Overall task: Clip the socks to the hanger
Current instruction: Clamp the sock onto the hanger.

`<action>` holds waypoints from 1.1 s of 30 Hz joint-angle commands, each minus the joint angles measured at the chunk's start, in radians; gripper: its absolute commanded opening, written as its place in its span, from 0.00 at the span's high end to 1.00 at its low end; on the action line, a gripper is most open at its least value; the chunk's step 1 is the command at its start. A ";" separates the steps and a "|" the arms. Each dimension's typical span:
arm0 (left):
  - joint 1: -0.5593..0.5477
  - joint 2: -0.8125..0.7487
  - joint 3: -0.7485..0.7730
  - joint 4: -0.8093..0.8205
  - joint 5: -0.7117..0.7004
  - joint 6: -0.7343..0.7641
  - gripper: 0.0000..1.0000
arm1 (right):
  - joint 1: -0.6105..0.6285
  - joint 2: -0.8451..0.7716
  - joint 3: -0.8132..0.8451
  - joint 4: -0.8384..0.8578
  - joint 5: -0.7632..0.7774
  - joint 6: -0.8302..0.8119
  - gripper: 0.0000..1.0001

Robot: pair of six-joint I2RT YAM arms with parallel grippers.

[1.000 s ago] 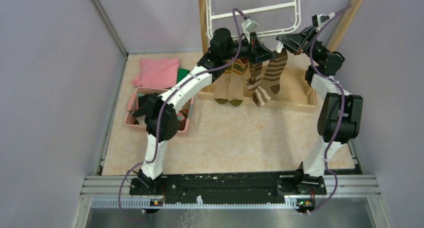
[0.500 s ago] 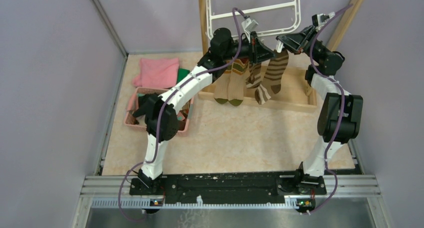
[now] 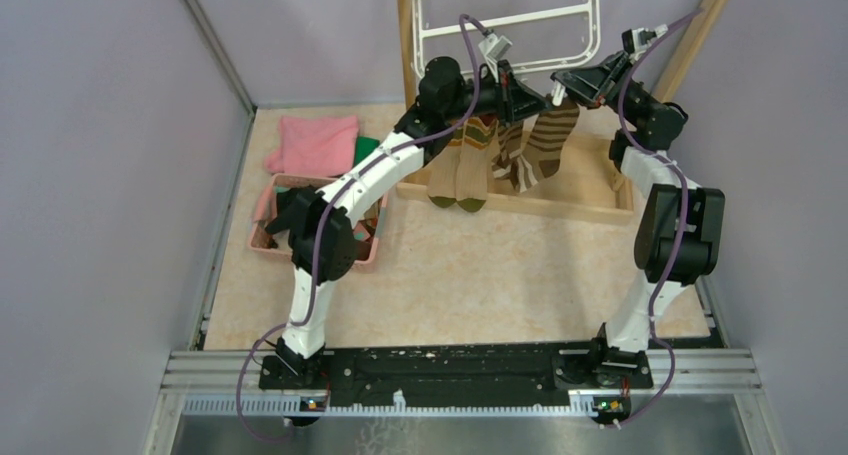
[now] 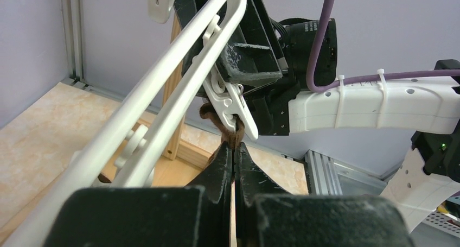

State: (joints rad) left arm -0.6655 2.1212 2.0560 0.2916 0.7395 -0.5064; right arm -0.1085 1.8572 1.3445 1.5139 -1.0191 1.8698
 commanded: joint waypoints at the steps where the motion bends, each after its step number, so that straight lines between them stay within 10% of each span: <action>1: 0.016 -0.071 -0.036 0.071 -0.057 -0.022 1.00 | 0.021 0.009 0.053 0.108 -0.008 0.017 1.00; 33: 0.038 -0.071 -0.072 0.215 -0.026 -0.195 1.00 | 0.021 0.003 0.061 0.051 -0.040 -0.061 1.00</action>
State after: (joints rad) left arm -0.6449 2.0895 1.9862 0.4057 0.7029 -0.6415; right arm -0.1066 1.8606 1.3575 1.5135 -1.0435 1.8282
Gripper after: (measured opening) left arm 0.008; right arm 0.154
